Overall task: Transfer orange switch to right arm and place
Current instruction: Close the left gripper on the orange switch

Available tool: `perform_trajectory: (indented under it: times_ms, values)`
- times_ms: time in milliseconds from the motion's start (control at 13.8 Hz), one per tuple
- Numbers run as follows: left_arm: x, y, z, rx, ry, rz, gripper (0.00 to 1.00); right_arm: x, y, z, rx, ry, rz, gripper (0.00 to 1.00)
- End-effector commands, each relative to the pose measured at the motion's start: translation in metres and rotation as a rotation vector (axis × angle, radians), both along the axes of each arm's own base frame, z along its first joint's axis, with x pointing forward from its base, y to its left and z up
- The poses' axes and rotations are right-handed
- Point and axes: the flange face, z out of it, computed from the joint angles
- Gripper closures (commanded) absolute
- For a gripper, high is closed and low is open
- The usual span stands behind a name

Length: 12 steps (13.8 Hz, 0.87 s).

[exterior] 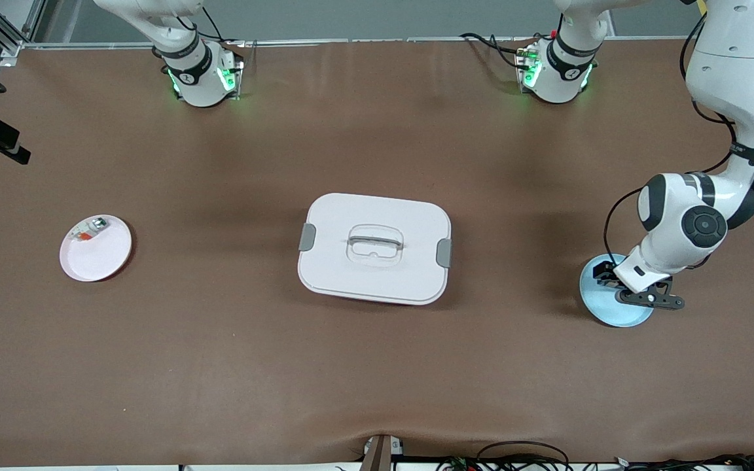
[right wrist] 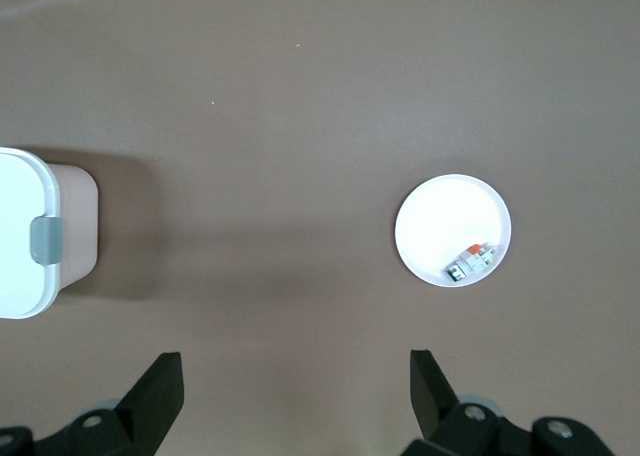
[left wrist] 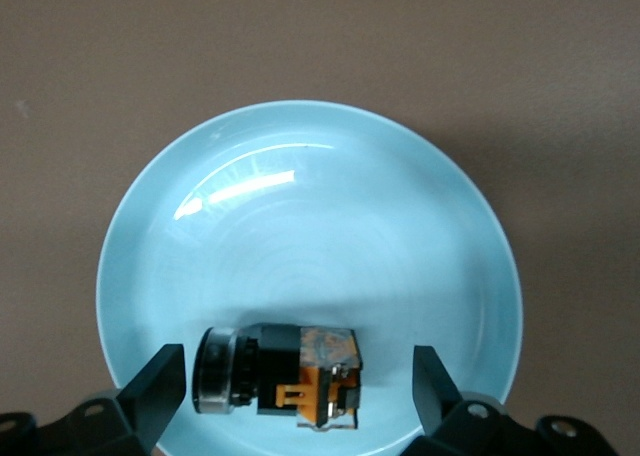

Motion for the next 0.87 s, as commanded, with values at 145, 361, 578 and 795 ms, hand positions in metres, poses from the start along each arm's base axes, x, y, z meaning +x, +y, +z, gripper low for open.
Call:
perform_trajectory:
  times_ms: [145, 361, 578, 795]
  values:
    - [-0.006, 0.006, -0.001, 0.014, -0.004, -0.026, 0.00, 0.000, 0.004, 0.001, 0.013, -0.002, -0.009, 0.00]
    - [-0.007, 0.006, -0.006, 0.012, 0.002, -0.026, 0.00, 0.001, 0.007, 0.002, 0.000, -0.008, -0.003, 0.00]
    - [-0.009, 0.014, -0.013, 0.039, 0.013, -0.052, 0.00, 0.003, 0.010, 0.002, 0.000, -0.020, -0.001, 0.00]
    - [-0.009, 0.017, -0.018, 0.035, 0.015, -0.047, 0.00, 0.003, 0.009, -0.006, 0.001, -0.004, -0.004, 0.00]
